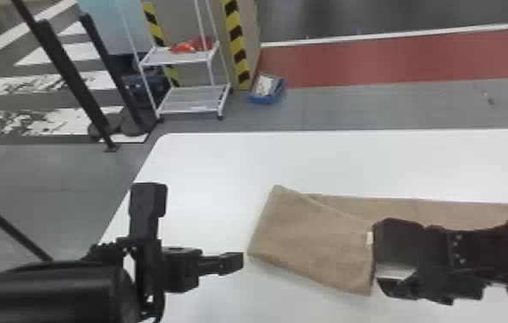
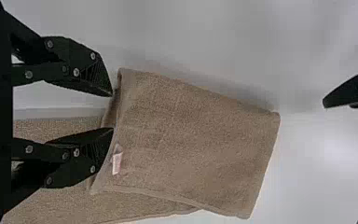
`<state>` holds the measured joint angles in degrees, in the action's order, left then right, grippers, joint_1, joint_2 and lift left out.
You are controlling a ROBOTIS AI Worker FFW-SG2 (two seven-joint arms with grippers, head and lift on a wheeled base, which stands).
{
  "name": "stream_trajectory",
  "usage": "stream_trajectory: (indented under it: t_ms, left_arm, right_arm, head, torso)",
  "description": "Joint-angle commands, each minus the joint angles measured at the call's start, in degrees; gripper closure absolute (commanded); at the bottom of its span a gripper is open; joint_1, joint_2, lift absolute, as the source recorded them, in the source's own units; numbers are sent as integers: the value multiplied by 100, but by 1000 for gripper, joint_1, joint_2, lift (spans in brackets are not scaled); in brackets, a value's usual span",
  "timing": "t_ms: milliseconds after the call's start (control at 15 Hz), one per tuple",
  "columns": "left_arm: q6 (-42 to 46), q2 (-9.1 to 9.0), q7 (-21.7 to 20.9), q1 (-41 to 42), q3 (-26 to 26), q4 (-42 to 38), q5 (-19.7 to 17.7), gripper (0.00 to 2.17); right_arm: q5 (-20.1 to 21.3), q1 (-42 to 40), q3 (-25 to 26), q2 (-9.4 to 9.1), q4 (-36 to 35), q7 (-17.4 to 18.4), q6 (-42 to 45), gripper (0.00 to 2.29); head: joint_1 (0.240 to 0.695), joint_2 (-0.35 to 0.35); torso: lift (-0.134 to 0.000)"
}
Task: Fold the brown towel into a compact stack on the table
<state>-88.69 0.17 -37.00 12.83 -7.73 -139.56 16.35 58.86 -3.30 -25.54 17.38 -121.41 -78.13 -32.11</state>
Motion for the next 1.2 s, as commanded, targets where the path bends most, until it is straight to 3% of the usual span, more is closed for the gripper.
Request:
stream_trajectory:
  t_ms: [0,133,333,533,733,867,1133]
  left_arm:
    - [48,-32,-1,0,-1,34,0,137]
    - [83,-32,-1,-26,25,114,0,137]
    - [206,-32,8,-35,61,193,0,137]
    - [206,-32,-1,-35,78,201,9,137]
    - [206,-32,-9,-26,78,219,9,137]
    - [206,-32,-9,-18,96,219,9,137]
    - [206,-32,-9,-9,140,237,26,137]
  right_arm:
    - [-313,-83,295,-165,-208,-19,-565,292]
    - [-841,-127,788,-507,-357,-19,-1303,265]
    - [-1394,-22,1174,-1105,-349,-19,-3237,265]
    - [-1438,260,1201,-1421,3,-19,-4520,265]
    - [-1491,620,1209,-1694,337,202,-5797,265]
    - [-1500,840,1297,-1743,566,387,-5797,269]
    - [-1509,1297,1438,-1743,1093,422,-5797,269]
  head:
    - [695,230]
    - [695,218]
    - [695,202]
    - [695,196]
    - [695,205]
    - [695,209]
    - [695,182]
  torso:
    - [-124]
    - [-124]
    - [-124]
    - [-124]
    - [-124]
    - [-124]
    - [-124]
